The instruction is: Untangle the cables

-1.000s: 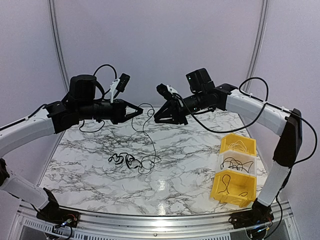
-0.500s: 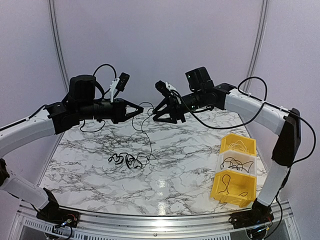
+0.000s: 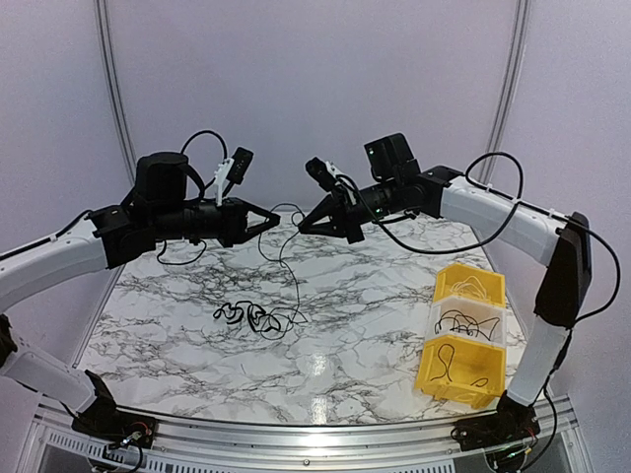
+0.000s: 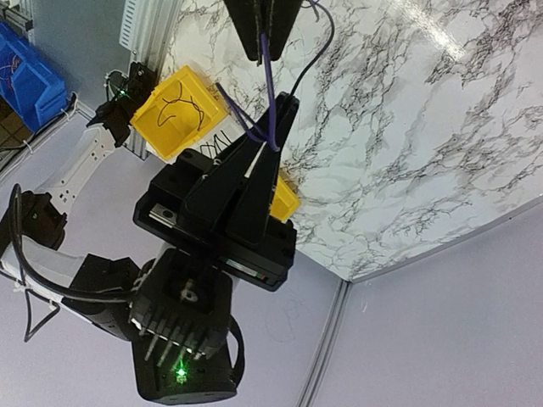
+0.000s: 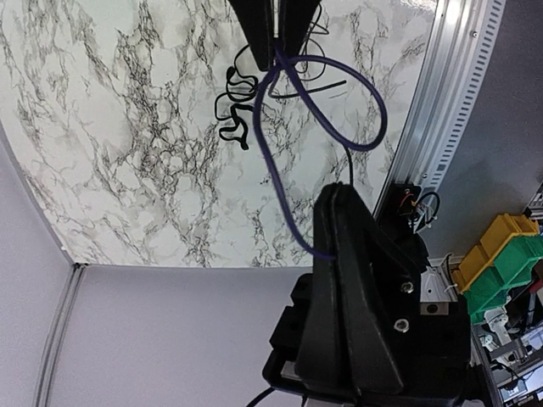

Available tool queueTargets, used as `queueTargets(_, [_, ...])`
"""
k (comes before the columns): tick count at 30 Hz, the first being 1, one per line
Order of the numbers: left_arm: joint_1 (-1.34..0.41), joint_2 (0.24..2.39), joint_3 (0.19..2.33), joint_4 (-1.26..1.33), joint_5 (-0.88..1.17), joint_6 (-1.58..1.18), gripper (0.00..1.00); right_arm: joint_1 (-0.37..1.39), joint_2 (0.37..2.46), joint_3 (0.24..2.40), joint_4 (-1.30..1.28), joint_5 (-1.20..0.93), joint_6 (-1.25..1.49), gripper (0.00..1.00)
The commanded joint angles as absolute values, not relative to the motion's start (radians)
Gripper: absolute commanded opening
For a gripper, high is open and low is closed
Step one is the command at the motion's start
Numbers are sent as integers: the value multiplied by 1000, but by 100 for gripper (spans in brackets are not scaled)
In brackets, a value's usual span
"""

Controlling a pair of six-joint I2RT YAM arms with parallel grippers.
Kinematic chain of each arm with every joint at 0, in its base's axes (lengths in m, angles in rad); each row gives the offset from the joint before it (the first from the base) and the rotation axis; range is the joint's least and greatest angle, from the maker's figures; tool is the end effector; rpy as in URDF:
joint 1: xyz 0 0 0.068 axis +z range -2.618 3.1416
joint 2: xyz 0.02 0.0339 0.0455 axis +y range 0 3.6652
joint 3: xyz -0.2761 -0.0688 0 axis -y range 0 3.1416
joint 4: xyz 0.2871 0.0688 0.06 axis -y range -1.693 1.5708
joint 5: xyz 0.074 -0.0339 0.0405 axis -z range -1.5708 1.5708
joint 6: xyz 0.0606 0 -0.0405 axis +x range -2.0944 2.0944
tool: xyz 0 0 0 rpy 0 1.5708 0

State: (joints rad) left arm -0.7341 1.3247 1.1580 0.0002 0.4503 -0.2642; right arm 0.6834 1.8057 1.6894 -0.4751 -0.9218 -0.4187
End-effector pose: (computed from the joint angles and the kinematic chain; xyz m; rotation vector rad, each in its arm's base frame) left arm 0.2590 -0.2692 0.3715 0.7678 1.6904 -1.1046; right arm 0.3326 0.3331 0.3466 -1.5221 1.4496 1.1431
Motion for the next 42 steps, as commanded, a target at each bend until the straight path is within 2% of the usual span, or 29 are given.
queueTargets(1, [-738, 1278, 1148, -33, 311, -225, 0, 680, 1688, 1640, -485, -862, -473, 0])
queueTargets(7, [-737, 1240, 1123, -126, -67, -182, 0, 579, 1566, 1569, -559, -708, -526, 0])
queueTargets(11, [-736, 1235, 1109, -121, -128, -191, 0, 514, 1513, 1541, -554, -656, -515, 0])
queueTargets(19, [-736, 1246, 1109, -113, -285, -212, 0, 506, 1474, 1589, -553, -529, -493, 0])
queueTargets(23, [-733, 1246, 1084, -76, -381, -192, 6, 506, 1470, 1637, -591, -600, -501, 0])
queueTargets(25, [-726, 1262, 1053, -20, -411, -180, 14, 506, 1469, 1661, -609, -666, -500, 0])
queueTargets(28, [-713, 1313, 1005, 117, -344, -170, 41, 506, 1473, 1682, -634, -711, -493, 0])
queueTargets(30, [-713, 1373, 1004, 143, -286, -181, 50, 505, 1463, 1666, -639, -685, -500, 0])
queueTargets(36, [-713, 1484, 1019, 118, -180, -245, 56, 440, 1432, 1501, -589, -487, -491, 0])
queueTargets(42, [-713, 1581, 1035, 57, 84, -268, 56, 334, 1434, 1337, -537, -480, -458, 0])
